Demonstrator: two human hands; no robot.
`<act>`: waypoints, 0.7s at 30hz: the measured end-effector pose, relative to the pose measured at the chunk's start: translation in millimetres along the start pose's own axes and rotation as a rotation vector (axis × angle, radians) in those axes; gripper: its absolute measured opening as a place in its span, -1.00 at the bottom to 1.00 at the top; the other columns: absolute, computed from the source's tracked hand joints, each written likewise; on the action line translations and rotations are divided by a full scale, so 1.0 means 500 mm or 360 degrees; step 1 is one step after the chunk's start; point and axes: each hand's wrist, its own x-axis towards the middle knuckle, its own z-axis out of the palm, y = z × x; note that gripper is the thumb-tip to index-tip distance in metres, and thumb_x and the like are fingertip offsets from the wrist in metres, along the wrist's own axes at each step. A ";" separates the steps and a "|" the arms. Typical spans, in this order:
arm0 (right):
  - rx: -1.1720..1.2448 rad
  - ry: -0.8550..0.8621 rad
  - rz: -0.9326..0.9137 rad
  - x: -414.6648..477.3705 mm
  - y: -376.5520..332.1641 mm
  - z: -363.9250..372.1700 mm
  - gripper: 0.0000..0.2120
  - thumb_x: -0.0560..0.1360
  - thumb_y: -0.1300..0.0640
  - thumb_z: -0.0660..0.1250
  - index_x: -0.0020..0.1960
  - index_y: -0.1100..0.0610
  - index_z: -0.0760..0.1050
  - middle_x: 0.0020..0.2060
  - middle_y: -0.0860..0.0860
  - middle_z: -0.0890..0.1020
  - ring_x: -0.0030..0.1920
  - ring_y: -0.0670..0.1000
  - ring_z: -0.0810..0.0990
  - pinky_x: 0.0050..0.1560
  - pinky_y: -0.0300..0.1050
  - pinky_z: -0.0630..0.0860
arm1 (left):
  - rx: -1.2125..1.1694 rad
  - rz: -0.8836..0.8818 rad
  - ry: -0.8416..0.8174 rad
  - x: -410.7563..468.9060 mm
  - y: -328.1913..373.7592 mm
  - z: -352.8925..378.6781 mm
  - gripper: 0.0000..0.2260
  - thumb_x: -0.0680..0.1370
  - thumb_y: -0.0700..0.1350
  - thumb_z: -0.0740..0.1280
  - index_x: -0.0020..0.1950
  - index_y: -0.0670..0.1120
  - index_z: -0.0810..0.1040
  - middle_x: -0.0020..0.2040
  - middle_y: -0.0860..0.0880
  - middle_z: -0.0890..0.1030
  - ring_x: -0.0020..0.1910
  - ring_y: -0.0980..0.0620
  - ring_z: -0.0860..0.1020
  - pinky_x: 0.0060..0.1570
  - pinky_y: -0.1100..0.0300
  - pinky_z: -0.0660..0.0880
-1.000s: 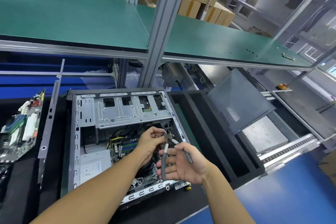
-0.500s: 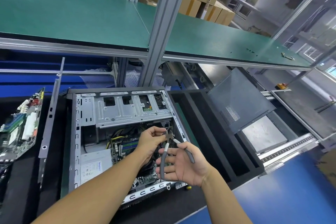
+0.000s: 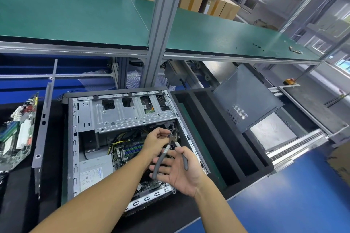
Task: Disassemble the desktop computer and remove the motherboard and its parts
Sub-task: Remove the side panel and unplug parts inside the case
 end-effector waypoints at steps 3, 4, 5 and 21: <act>0.0043 0.0050 -0.0054 0.003 0.008 0.007 -0.54 0.44 0.02 0.31 0.23 0.28 0.42 0.01 0.32 0.53 0.03 0.27 0.55 0.23 0.31 0.49 | -0.0038 -0.0044 -0.0084 0.000 0.005 -0.003 -0.73 0.49 -0.46 0.24 -0.08 -0.11 0.56 -0.15 -0.11 0.59 -0.19 -0.01 0.56 -0.18 0.19 0.52; 0.0041 0.0058 -0.0058 0.002 0.009 0.007 -0.53 0.44 0.02 0.31 0.23 0.29 0.43 0.01 0.32 0.53 0.02 0.27 0.55 0.23 0.31 0.49 | -0.0140 -0.0076 -0.0103 -0.001 0.007 -0.003 -0.76 0.51 -0.43 0.23 -0.10 -0.12 0.56 -0.18 -0.13 0.57 -0.23 -0.05 0.55 -0.23 0.16 0.51; 0.0036 0.0067 -0.0056 0.001 0.009 0.007 -0.52 0.43 0.03 0.32 0.24 0.29 0.43 0.00 0.31 0.53 0.02 0.26 0.55 0.22 0.30 0.49 | -0.0186 -0.0081 -0.0107 -0.004 0.007 -0.002 -0.79 0.52 -0.40 0.23 -0.12 -0.12 0.55 -0.20 -0.13 0.57 -0.27 -0.05 0.55 -0.29 0.16 0.51; -0.0111 0.0280 -0.0062 0.014 0.018 0.020 -0.59 0.32 0.09 0.28 0.12 0.24 0.36 0.02 0.25 0.46 0.03 0.21 0.49 0.13 0.29 0.53 | 0.0828 0.0236 -0.0519 0.019 0.054 -0.045 -0.65 0.54 -0.22 0.22 0.08 0.20 0.64 -0.10 0.13 0.72 -0.05 -0.01 0.68 0.03 0.01 0.58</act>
